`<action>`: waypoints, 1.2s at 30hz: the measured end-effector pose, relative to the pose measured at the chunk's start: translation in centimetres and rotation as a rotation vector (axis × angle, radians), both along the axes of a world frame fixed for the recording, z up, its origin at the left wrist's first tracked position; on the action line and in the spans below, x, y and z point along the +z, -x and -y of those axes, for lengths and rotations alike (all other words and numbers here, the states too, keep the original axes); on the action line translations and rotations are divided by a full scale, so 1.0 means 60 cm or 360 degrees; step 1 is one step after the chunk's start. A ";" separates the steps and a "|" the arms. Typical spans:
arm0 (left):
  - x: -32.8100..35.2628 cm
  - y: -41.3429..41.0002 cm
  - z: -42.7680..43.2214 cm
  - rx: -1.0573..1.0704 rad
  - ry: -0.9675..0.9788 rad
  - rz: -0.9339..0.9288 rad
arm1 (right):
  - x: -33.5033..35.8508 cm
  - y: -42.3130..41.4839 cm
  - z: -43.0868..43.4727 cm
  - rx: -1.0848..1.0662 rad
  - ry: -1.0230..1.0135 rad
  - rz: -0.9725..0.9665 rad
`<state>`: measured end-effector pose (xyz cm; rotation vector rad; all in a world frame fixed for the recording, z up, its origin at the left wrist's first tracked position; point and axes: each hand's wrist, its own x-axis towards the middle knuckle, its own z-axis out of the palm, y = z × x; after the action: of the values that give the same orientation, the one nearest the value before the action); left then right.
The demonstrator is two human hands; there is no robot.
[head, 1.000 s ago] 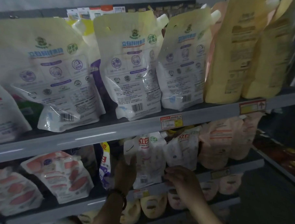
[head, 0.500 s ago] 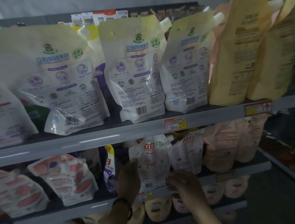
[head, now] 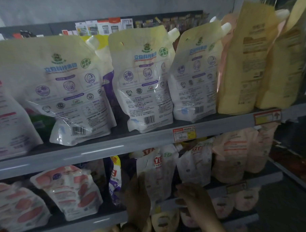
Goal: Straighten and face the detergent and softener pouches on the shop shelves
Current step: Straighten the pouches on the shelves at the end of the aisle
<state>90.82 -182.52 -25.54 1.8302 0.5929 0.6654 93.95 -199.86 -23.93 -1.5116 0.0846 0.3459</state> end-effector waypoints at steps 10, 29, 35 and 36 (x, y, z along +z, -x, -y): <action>0.024 0.034 -0.011 0.0010 -0.0215 -0.0145 | -0.021 -0.013 -0.004 -0.0030 0.0149 -0.0039; 0.108 0.129 -0.039 -0.0033 -0.0080 -0.0094 | 0.010 0.000 -0.036 0.0219 0.0341 0.0446; 0.140 0.152 -0.044 -0.0067 0.0139 0.0216 | 0.017 0.011 -0.037 0.0203 0.0356 0.0584; 0.145 0.154 -0.047 -0.0063 0.0142 0.0241 | 0.020 0.015 -0.037 0.0174 0.0307 0.0558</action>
<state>81.58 -179.68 -16.82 1.6877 0.4772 0.7321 93.07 -197.62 -22.71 -1.7513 -0.2493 0.1585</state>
